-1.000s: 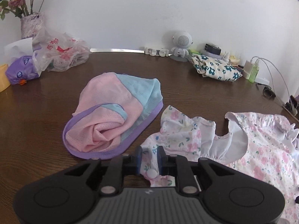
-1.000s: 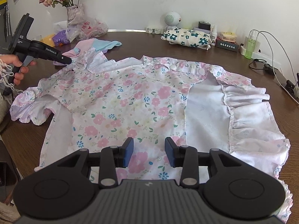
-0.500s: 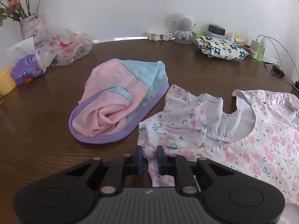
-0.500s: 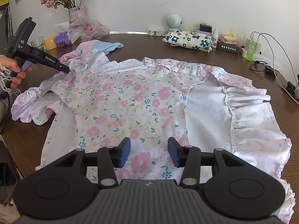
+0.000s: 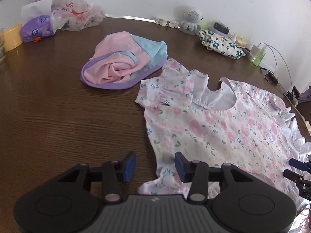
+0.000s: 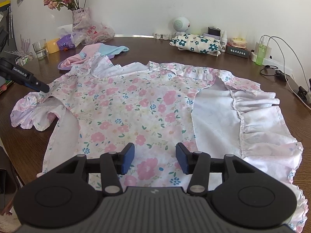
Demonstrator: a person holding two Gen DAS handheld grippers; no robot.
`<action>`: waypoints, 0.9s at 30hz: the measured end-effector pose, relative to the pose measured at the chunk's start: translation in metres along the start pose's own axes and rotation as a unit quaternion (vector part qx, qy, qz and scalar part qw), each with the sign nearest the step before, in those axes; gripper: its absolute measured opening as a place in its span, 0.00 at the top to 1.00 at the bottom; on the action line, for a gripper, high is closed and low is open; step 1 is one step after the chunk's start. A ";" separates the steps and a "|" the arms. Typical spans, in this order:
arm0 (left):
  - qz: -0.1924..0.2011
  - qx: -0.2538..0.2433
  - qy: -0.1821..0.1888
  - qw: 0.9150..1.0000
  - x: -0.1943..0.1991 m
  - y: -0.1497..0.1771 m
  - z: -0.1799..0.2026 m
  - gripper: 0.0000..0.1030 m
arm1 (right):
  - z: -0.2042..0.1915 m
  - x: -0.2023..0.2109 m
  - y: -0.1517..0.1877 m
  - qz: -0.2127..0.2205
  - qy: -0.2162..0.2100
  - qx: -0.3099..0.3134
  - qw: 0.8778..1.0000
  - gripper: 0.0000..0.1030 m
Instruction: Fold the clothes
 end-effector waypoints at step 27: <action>0.006 -0.138 0.007 0.990 0.010 0.012 0.050 0.92 | 0.000 0.001 0.002 0.009 0.000 0.000 1.000 0.53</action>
Point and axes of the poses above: each gripper's, at about its wrist camera, not at the fingertips, and x roughly against the way its jaws point, z to its right, y to its underside, the point moved 5 cm from there along -x, roughly the way its jaws point, and after that the axes turned 2 degrees about z, right-handed, at the moved point
